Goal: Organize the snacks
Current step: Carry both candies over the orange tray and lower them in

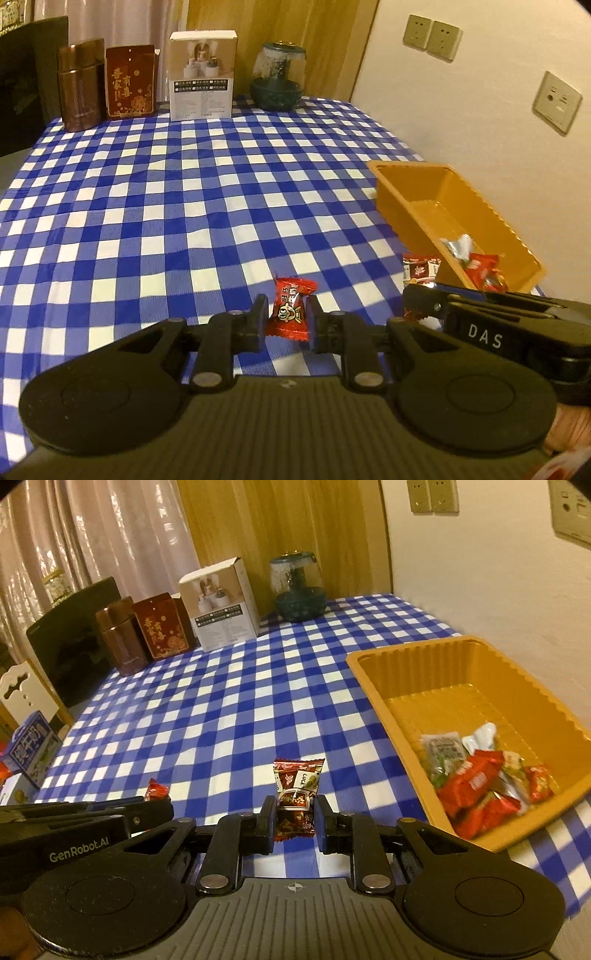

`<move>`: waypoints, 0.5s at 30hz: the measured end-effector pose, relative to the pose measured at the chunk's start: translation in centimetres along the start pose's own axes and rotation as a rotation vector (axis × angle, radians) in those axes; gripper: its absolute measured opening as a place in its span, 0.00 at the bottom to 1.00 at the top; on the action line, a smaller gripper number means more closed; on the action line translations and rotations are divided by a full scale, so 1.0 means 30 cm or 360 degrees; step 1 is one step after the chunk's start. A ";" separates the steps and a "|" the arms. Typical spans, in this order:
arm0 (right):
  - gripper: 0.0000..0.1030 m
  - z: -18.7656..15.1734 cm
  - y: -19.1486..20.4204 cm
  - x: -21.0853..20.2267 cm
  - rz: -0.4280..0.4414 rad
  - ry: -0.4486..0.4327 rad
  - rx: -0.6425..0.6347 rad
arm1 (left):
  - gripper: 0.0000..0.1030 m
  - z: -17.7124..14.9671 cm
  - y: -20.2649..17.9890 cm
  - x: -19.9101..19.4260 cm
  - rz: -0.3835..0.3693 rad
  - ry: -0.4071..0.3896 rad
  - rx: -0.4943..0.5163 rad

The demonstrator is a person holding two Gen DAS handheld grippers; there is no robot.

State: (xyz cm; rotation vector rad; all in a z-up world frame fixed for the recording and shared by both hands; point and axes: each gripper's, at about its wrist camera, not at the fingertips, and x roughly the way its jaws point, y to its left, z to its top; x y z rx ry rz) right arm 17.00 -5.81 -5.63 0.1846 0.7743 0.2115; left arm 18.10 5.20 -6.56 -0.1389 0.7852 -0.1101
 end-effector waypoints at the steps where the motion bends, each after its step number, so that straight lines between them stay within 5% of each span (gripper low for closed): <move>1: 0.21 -0.005 0.002 -0.014 0.0002 -0.0001 -0.0005 | 0.18 -0.007 -0.008 -0.017 0.0001 -0.0003 0.0003; 15: 0.21 -0.034 -0.014 -0.161 0.0015 -0.0046 -0.0023 | 0.18 -0.063 -0.087 -0.131 0.0007 -0.0012 0.0027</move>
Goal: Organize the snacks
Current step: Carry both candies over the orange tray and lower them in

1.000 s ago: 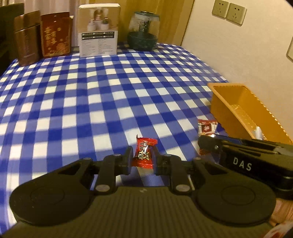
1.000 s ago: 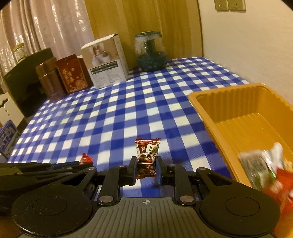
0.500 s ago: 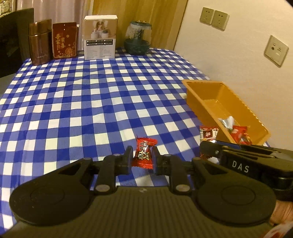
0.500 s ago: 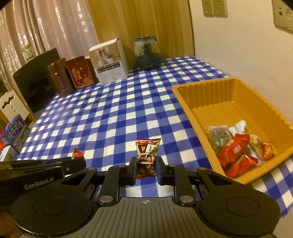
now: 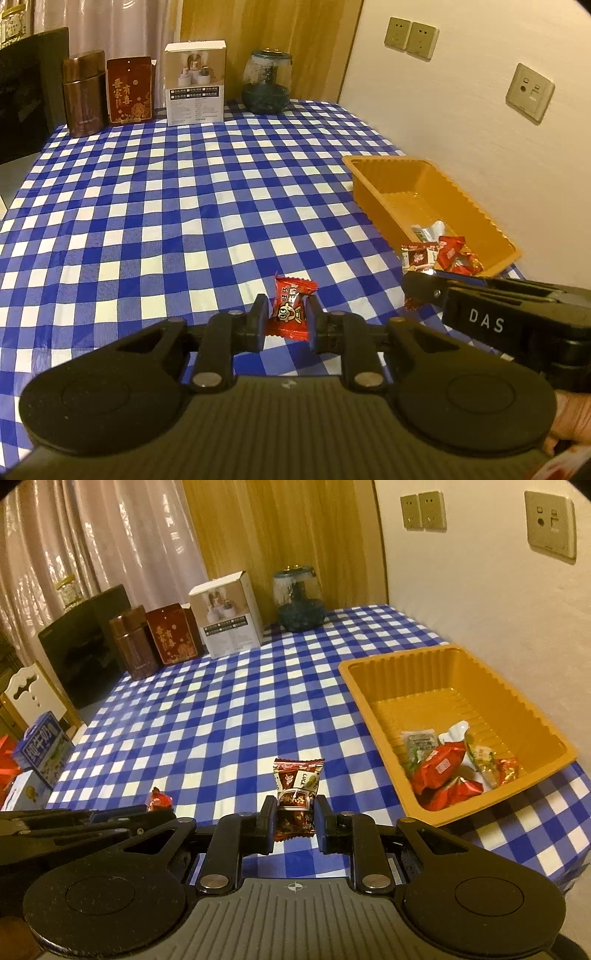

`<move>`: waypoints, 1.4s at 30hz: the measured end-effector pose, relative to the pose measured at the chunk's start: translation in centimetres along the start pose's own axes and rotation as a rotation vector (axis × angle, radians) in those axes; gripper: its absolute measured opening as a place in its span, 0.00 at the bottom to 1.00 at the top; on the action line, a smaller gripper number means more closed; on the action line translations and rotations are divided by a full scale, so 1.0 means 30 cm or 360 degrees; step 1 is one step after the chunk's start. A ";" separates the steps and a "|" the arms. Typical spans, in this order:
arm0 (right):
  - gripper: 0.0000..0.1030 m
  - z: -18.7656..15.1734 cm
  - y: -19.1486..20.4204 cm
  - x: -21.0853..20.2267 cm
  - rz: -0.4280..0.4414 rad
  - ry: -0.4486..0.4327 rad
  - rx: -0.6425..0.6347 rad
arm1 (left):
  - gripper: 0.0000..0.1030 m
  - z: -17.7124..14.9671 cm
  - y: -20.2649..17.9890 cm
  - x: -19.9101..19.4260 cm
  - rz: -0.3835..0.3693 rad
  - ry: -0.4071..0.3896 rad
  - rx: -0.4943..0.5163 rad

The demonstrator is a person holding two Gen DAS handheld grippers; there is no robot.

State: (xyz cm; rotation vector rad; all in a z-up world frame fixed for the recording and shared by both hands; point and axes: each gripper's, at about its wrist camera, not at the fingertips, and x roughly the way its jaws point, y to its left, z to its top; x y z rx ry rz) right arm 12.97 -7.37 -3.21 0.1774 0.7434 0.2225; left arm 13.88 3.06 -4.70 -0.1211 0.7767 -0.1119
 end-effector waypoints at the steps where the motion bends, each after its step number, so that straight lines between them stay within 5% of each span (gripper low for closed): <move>1: 0.21 0.000 0.000 -0.008 0.0001 -0.0004 -0.0002 | 0.18 -0.002 -0.005 -0.005 0.0000 -0.0001 0.0001; 16: 0.21 0.007 -0.054 -0.096 -0.0027 -0.0058 -0.0008 | 0.18 0.003 -0.070 -0.040 -0.0051 -0.0026 0.0036; 42: 0.21 0.034 -0.353 -0.210 -0.0249 -0.0145 0.0186 | 0.18 0.078 -0.370 0.044 -0.0275 0.0003 0.0184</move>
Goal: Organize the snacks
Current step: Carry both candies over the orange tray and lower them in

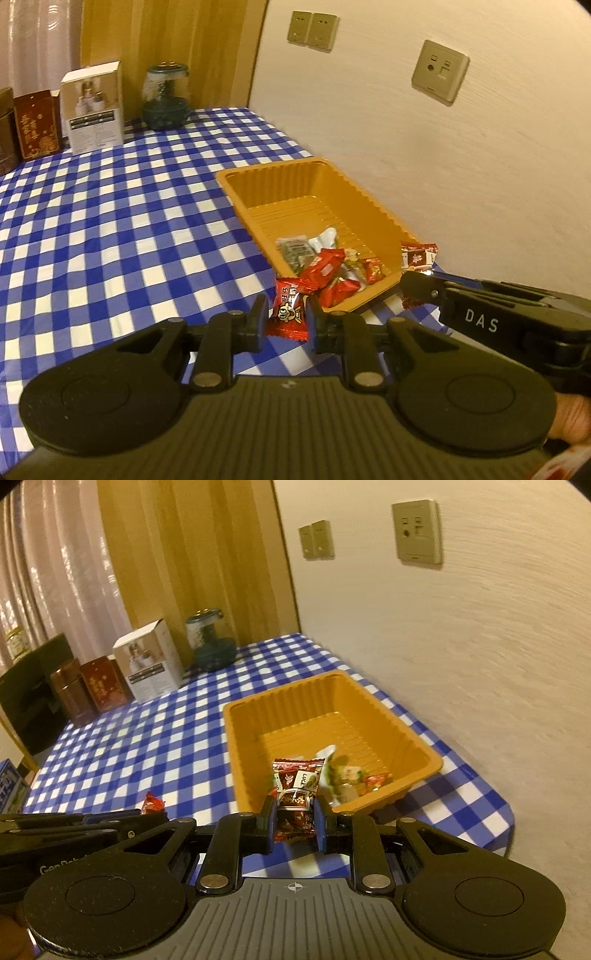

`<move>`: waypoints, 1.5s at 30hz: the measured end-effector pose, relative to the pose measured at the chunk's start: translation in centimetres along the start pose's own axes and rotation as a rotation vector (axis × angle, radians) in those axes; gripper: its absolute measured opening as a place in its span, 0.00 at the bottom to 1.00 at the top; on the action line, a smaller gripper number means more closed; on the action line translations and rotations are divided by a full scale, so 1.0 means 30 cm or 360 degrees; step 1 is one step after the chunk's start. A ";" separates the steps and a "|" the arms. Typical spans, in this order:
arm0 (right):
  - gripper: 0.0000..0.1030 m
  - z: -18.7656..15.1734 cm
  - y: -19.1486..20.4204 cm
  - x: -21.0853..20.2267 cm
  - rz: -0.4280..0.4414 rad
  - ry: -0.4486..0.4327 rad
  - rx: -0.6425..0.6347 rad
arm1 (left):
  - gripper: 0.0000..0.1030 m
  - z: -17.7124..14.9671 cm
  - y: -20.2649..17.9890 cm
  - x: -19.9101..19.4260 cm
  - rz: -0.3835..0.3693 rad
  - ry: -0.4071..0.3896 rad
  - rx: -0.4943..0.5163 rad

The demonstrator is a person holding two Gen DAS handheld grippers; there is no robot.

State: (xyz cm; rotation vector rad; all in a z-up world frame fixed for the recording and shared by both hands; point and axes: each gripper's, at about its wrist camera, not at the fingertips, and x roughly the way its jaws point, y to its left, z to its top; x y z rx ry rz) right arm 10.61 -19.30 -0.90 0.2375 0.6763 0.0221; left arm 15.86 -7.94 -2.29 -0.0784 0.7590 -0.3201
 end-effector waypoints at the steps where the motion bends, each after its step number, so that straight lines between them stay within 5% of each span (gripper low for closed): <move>1: 0.21 0.004 -0.009 0.000 -0.0007 -0.0002 0.0005 | 0.18 0.005 -0.008 0.006 -0.0006 0.0002 0.0005; 45: 0.21 0.136 -0.139 0.107 -0.0068 -0.0019 -0.0002 | 0.18 0.167 -0.097 0.173 -0.0081 -0.0023 0.0032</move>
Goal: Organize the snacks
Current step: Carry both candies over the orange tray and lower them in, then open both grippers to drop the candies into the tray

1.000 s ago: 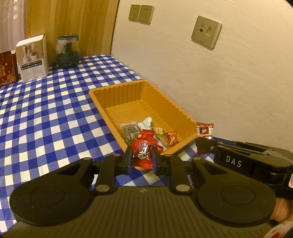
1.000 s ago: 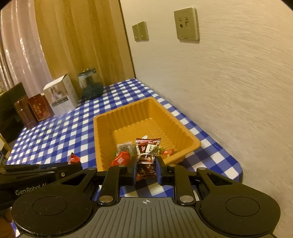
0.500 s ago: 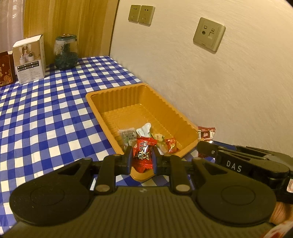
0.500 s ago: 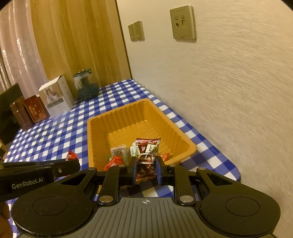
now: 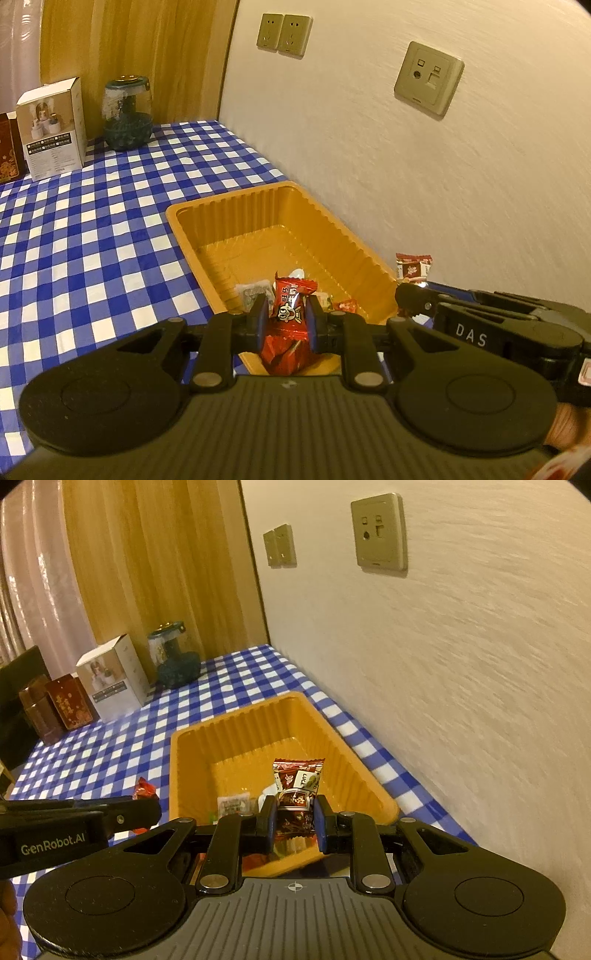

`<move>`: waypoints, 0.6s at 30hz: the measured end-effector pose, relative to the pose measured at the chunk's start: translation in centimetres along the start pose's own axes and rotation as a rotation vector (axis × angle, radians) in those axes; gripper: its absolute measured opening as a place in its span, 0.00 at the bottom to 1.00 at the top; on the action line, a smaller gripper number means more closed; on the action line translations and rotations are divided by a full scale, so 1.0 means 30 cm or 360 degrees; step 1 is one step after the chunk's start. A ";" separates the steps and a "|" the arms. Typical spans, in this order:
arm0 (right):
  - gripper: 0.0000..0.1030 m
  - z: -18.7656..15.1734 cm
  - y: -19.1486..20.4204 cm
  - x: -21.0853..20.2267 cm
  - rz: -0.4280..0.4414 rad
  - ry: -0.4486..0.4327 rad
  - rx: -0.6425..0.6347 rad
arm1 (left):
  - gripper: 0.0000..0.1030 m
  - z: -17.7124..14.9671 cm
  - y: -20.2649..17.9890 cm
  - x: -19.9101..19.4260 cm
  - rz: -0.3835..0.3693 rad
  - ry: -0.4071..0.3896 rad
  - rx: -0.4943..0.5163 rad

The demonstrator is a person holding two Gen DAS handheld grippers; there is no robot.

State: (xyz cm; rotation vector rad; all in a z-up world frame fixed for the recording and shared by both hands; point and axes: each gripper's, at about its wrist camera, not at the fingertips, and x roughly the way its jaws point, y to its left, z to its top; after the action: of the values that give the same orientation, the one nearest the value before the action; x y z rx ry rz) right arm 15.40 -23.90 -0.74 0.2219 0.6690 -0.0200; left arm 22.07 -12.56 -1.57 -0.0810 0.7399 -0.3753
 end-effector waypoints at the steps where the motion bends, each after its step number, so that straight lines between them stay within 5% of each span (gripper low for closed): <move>1: 0.21 0.007 0.001 0.007 0.0007 0.0002 -0.0007 | 0.18 0.006 0.001 0.008 -0.0001 0.0000 -0.0002; 18: 0.21 0.072 -0.009 0.130 0.0027 0.0016 -0.0050 | 0.18 0.064 0.036 0.124 0.0009 0.0025 -0.0031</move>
State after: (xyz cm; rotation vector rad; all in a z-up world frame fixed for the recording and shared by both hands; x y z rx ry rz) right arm 19.76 -24.42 -1.55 0.1978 0.6771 0.0080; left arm 26.19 -13.01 -2.75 -0.0944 0.7589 -0.3637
